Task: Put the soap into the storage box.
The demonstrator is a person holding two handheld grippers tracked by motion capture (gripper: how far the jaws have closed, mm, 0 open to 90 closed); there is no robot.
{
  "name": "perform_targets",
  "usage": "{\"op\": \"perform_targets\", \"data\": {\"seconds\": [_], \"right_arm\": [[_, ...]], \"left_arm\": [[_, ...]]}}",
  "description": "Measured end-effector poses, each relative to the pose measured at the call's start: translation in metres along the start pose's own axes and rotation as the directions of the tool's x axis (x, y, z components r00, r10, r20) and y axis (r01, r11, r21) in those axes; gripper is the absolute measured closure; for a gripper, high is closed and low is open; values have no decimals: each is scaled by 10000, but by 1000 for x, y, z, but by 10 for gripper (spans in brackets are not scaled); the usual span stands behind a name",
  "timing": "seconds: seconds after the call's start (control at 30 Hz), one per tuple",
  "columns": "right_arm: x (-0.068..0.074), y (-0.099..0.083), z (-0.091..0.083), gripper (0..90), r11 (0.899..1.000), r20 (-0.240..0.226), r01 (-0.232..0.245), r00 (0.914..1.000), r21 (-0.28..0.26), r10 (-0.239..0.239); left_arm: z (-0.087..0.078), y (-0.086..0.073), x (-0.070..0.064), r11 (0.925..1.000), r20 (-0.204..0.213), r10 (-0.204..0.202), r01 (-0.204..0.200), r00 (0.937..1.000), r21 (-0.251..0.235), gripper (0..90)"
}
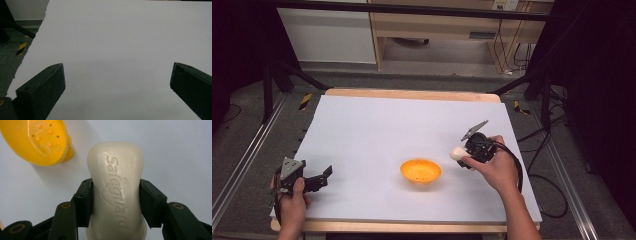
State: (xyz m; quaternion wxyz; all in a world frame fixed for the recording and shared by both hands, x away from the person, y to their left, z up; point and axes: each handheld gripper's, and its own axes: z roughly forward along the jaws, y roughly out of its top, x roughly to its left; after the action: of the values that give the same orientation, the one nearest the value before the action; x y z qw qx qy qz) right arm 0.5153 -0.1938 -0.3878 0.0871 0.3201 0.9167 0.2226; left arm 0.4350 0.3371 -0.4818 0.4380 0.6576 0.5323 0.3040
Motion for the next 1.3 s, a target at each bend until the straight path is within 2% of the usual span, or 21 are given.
{"op": "perform_targets", "data": {"seconds": [0.17,0.4,0.6,0.63,0.67,0.7,0.73,0.77,0.8,0.83,0.87,0.97,1.0,1.03,1.07,1.1,1.17,1.2,1.3], "right_arm": [[10,15,1,495,9982,-169,599,9981,-60,-600],[20,30,2,495,9950,-420,969,9943,-234,-978],[30,43,5,494,9888,-700,1450,9866,-342,-1471],[34,47,7,494,9855,-857,1648,9821,-400,-1677],[34,47,7,494,9855,-857,1648,9821,-400,-1677],[38,51,10,494,9811,-989,1896,9763,-394,-1926],[38,51,10,494,9811,-989,1896,9763,-394,-1926],[42,55,13,494,9761,-1112,2145,9698,-354,-2172],[42,55,13,494,9761,-1112,2145,9698,-354,-2172],[45,58,16,494,9715,-1228,2345,9637,-339,-2369],[45,58,16,494,9715,-1228,2345,9637,-339,-2369],[52,64,21,494,9636,-1383,2639,9536,-423,-2673],[52,64,21,494,9636,-1383,2639,9536,-423,-2673],[56,67,24,493,9586,-1494,2823,9469,-377,-2847],[56,67,24,493,9586,-1494,2823,9469,-377,-2847],[59,70,28,493,9516,-1571,3057,9388,-307,-3066],[61,71,29,493,9498,-1594,3115,9366,-287,-3120],[64,73,33,493,9404,-1612,3391,9269,-275,-3389],[67,75,37,493,9350,-1761,3540,9192,-230,-3523]], "left_arm": [[0,0,0,10000,6,-3,3,10000,-1,0],[0,0,0,10000,22,-7,7,10000,-11,0],[0,0,0,10000,10,6,-6,10000,-5,0],[0,0,0,10000,16,-2,2,10000,-1,0],[0,0,0,10000,16,-2,2,10000,-1,0],[0,0,0,10000,19,0,0,10000,4,0],[0,0,0,10000,19,0,0,10000,4,0],[0,0,0,10000,22,1,-1,10000,9,0],[0,0,0,10000,22,1,-1,10000,9,0],[0,0,0,10000,23,2,-2,10000,13,0],[0,0,0,10000,23,2,-2,10000,13,0],[0,0,0,10000,22,6,-6,10000,25,0],[0,0,0,10000,22,6,-6,10000,25,0],[0,0,0,10000,23,5,-5,10000,24,0],[0,0,0,10000,23,5,-5,10000,21,0],[0,0,0,10000,27,6,-6,10000,11,0],[0,0,0,10000,29,-2,2,10000,8,0],[0,0,0,10000,34,-1,1,10000,10,0],[0,0,0,10000,36,-1,1,10000,18,0]]}}
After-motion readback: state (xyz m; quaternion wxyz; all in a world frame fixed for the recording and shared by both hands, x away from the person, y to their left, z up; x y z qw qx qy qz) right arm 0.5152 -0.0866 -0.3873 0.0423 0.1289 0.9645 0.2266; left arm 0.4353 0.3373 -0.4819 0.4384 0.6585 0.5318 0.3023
